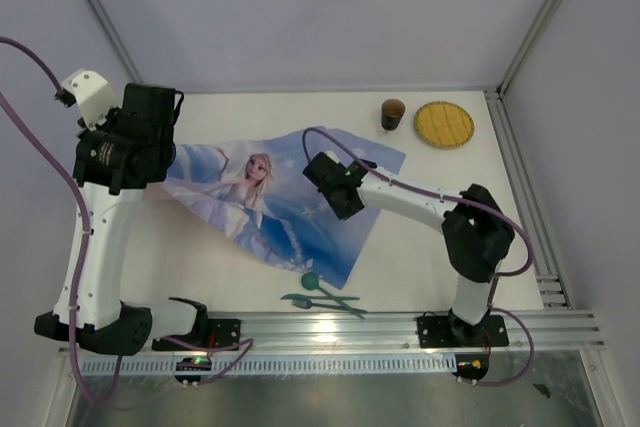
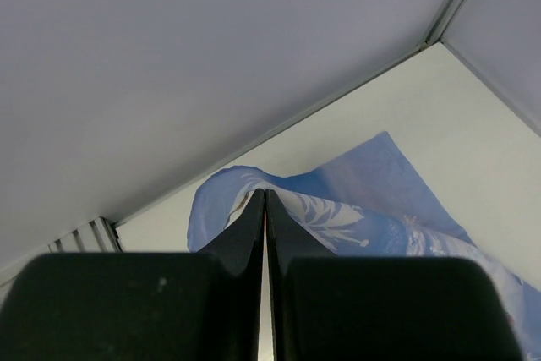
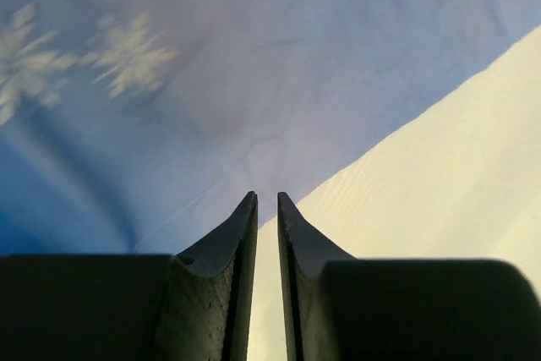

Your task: Set the dinner table for one person

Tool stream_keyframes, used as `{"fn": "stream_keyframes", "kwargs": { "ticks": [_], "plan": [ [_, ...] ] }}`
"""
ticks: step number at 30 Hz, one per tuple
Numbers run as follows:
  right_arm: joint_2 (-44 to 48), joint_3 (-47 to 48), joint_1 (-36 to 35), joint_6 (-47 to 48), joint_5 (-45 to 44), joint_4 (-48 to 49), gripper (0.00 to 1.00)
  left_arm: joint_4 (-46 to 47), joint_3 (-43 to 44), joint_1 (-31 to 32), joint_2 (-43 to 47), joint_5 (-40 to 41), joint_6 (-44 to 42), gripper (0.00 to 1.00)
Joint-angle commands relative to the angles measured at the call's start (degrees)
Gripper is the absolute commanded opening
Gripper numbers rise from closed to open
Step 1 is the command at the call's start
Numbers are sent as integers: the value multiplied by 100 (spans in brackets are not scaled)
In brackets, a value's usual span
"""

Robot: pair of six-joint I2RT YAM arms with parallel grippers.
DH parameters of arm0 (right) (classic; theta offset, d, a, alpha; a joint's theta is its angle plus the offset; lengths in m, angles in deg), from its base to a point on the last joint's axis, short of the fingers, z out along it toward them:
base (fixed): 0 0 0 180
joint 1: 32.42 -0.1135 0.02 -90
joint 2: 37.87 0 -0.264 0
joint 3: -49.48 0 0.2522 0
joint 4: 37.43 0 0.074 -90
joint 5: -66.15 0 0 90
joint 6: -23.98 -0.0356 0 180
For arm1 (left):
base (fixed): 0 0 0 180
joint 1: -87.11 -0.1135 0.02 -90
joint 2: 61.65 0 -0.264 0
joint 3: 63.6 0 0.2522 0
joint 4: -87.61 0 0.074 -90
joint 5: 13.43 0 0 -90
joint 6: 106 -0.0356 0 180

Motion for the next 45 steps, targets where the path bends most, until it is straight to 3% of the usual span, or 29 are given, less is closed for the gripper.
{"fn": "stream_keyframes", "kwargs": {
  "ticks": [1,6,11,14,27,33,45],
  "plan": [
    [-378,448,690,-515,192,-74,20,-817,-79,-9,15,295,250,0],
    [-791,993,937,-375,192,-285,31,-1002,-149,-9,111,427,304,0],
    [-1073,1451,981,-322,201,-347,61,-1029,-167,-9,243,454,286,0],
    [-1187,1504,1086,-340,376,-189,67,-1020,-176,-9,331,340,286,0],
    [-2408,2944,2079,-972,666,-557,68,-870,-518,-9,788,40,269,0],
    [-2681,3384,2194,-911,623,-847,68,-888,-440,-9,876,76,216,1],
    [-2998,3402,2396,-1016,1465,-830,68,-853,-325,-8,1061,-530,260,0]
  ]
}}
